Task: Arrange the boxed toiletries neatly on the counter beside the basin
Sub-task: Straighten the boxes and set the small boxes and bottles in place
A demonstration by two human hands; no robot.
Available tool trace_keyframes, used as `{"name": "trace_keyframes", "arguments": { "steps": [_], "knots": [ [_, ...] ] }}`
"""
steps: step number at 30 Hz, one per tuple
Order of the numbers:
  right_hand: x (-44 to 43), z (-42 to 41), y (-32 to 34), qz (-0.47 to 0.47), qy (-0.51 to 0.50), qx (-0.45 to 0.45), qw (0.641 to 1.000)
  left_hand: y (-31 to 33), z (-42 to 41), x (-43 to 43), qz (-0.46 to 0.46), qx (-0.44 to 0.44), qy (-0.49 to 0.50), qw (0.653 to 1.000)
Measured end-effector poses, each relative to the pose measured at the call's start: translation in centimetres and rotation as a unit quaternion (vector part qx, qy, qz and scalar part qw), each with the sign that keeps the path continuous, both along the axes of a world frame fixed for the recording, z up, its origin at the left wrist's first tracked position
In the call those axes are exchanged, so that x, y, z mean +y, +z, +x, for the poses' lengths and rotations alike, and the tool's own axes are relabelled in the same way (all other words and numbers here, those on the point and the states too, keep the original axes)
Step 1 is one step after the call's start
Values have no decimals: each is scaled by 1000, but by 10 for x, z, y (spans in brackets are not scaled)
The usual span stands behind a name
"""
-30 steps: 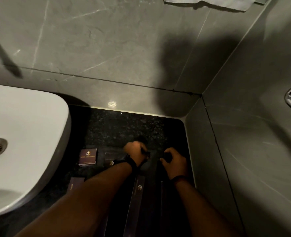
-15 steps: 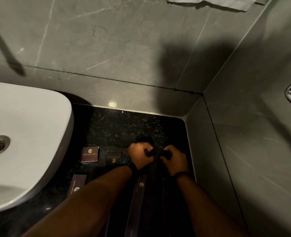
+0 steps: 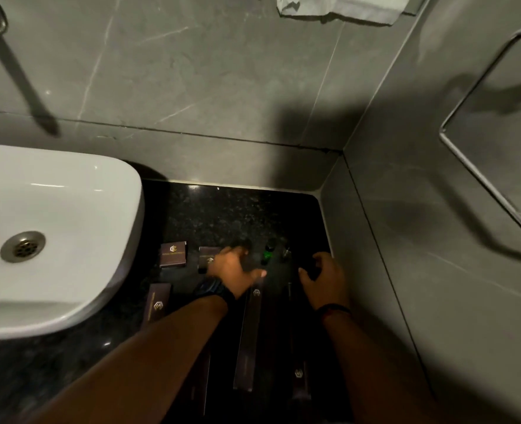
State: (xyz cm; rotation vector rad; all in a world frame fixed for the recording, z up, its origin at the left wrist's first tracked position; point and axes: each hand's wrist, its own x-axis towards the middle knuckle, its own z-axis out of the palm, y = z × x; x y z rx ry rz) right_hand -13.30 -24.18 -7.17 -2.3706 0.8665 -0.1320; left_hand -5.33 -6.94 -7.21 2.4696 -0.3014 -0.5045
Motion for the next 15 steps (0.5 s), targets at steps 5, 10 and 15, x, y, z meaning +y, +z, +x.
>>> {"name": "trace_keyframes", "arguments": {
  "steps": [5,10,15],
  "knots": [
    [6,-44,-3,-17,226,147,963,11,-47,22,63,11,-4,998],
    [5,-77,-2,-147,389,253,873,15,-94,29,81,17,41,996],
    [7,-96,-3,-211,357,216,884,11,-126,31,77,46,85,992]
  ]
}}
